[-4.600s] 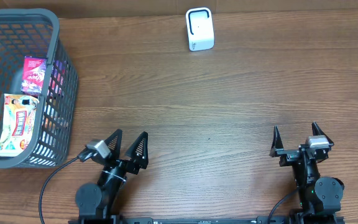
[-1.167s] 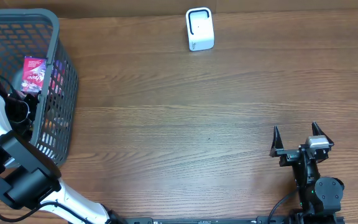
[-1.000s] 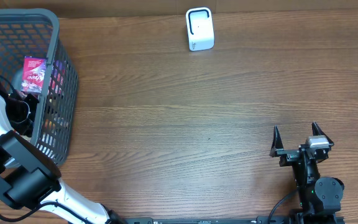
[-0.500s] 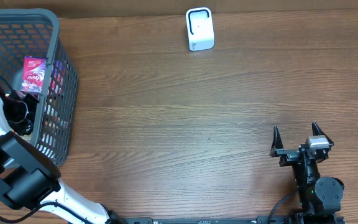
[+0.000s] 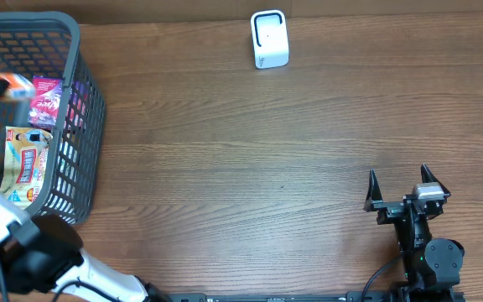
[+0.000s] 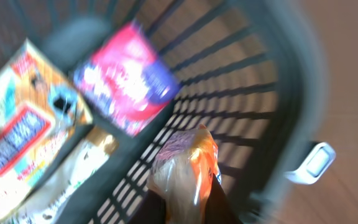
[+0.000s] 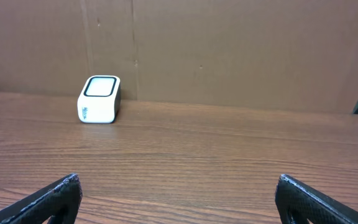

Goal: Scan the item barcode
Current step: 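Grasp the small orange package and lift it toward the white scanner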

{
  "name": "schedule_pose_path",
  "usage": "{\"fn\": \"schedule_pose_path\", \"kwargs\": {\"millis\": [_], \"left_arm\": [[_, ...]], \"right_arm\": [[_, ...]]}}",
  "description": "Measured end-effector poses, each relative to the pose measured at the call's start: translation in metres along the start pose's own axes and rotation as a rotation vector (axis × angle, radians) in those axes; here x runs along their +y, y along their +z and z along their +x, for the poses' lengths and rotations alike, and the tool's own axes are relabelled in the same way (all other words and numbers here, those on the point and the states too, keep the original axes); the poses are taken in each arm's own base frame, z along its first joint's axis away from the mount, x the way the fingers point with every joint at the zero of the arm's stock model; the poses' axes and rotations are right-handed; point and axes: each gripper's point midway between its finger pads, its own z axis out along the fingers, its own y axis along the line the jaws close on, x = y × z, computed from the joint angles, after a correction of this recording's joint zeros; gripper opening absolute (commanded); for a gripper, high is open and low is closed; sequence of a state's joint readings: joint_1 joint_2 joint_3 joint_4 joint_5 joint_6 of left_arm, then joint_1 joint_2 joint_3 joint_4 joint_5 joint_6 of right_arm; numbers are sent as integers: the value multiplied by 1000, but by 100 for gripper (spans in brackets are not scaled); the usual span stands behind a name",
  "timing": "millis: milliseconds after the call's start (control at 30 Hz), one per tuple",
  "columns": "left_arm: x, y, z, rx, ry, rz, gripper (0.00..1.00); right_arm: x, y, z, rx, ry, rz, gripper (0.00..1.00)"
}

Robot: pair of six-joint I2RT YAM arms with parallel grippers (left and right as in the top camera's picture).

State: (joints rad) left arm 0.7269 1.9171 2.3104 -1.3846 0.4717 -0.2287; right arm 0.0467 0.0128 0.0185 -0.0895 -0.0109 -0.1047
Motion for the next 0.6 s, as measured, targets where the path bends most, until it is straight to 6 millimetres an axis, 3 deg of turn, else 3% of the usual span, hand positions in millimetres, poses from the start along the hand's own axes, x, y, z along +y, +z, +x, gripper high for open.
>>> {"fn": "schedule_pose_path", "kwargs": {"millis": [133,167,300,333,433,600], "left_arm": [[-47,-58,4,-122,98,57,4],[-64,-73,14,-134,134,79,4],[-125,-103,65,-99,273,180,4],[-132,-105,72,-89,292,194,4],[-179,-98,128,52,414,285,4],[-212,-41,209,323,560,274,4]], "right_arm": [[0,0,0,0,0,0,100],[0,0,0,0,0,0,100],[0,0,0,0,0,0,100],[0,0,0,0,0,0,100],[0,0,0,0,0,0,100],[0,0,0,1,0,0,100]]}}
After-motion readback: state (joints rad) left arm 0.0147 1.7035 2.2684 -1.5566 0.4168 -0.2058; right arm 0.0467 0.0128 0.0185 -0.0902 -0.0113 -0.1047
